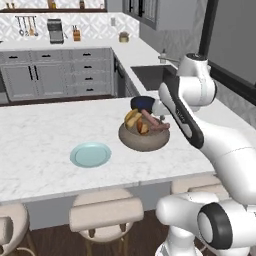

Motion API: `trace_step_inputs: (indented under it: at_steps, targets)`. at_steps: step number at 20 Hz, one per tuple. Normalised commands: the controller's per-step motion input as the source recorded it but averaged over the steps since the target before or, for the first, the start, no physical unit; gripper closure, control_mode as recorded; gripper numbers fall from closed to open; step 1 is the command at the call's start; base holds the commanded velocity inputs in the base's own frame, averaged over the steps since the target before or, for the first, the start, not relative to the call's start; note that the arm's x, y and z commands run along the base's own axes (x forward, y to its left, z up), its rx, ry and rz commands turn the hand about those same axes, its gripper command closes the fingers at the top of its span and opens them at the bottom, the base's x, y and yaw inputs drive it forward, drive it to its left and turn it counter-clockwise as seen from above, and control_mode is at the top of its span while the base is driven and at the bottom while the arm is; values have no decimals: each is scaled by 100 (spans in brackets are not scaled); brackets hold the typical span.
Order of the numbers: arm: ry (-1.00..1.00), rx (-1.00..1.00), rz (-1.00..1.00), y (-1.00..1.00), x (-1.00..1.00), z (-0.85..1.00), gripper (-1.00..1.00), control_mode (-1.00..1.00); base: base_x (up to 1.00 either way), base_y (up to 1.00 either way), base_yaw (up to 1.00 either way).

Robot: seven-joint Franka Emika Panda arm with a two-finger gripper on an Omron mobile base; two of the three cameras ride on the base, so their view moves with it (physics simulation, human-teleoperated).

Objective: Place one bun and one sausage from the bowl on each plate.

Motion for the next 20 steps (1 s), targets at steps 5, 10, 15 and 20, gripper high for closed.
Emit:
trace_step_inputs:
  at_steps: [5,10,15,20]
  targets:
    - [0,1,0,0,12,0,-100,-100,77,0,0]
    - [0,0,2,-3,66,-35,-100,-100,0,0,0]
    - [0,-1,6,-7,87,-62,-100,-100,0,0,0]
    - [0,-6,3,-11,63,-55,-100,-100,0,0,0]
